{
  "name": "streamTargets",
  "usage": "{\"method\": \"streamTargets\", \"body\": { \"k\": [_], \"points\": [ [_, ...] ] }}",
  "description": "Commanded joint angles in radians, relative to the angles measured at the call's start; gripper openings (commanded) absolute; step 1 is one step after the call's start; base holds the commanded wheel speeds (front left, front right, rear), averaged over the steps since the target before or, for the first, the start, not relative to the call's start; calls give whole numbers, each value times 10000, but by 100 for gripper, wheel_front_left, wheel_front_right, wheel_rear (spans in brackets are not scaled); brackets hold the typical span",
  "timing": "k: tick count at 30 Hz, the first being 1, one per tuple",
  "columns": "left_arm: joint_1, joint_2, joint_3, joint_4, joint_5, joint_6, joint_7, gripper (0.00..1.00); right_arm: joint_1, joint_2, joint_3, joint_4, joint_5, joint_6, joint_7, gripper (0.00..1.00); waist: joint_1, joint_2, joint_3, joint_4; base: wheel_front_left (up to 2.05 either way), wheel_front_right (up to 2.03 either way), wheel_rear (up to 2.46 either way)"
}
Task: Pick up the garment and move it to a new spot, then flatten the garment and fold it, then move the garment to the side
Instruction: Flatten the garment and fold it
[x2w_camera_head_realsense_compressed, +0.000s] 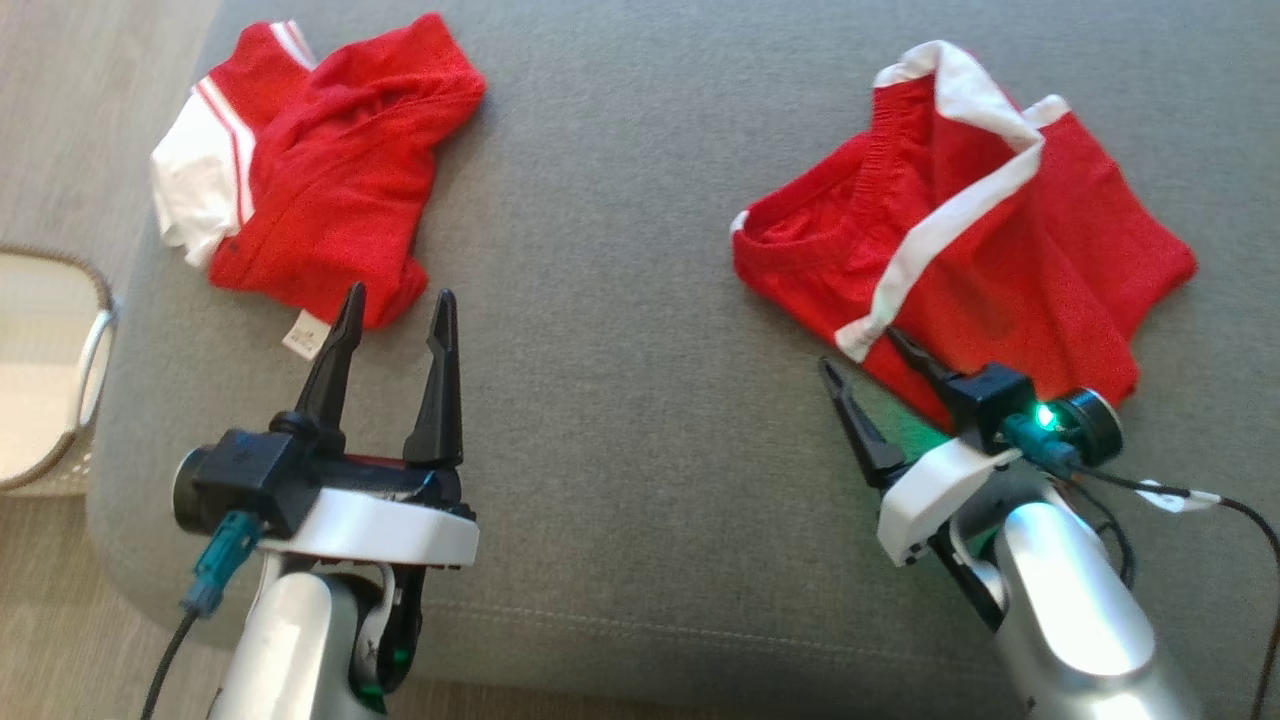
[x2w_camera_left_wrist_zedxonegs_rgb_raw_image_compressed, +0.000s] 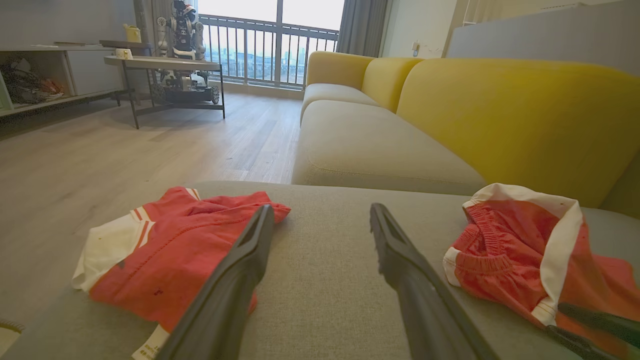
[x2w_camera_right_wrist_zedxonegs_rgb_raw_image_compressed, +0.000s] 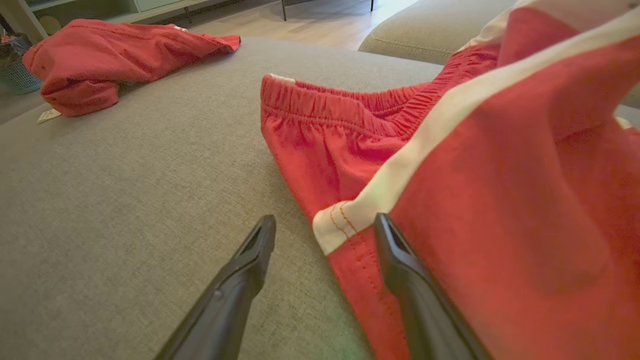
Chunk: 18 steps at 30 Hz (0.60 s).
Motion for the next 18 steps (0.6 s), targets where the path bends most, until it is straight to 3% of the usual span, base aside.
{"method": "streamTargets", "body": {
  "k": [1, 8, 9, 10, 11, 18],
  "points": [
    [-382, 33, 268, -299, -111, 16, -47, 100, -317, 34, 56, -121, -88, -2, 2, 100, -1, 0, 133, 173, 0, 0, 0],
    [-425, 30, 68, -214, -284, 151, -47, 100, -610, 34, -274, 461, -134, -2, -167, 100, -1, 0, 299, 302, 0, 0, 0],
    [-427, 30, 47, -179, -275, 151, -47, 100, -641, 34, -298, 539, -81, -2, -191, 78, -1, 0, 296, 294, 0, 0, 0],
    [-421, 30, 22, -136, -236, 138, -47, 100, -670, 34, -301, 614, -38, -2, -218, 9, -1, 0, 272, 274, 0, 0, 0],
    [-404, 29, -15, -95, -177, 119, -47, 100, -703, 34, -306, 655, 8, -2, -259, 0, -1, 0, 238, 240, 0, 0, 0],
    [-226, 29, -251, 58, -149, 130, -47, 100, -607, 34, -437, 488, 205, -2, -465, 0, -1, 0, -188, -93, 0, 0, 0]
  ]
}}
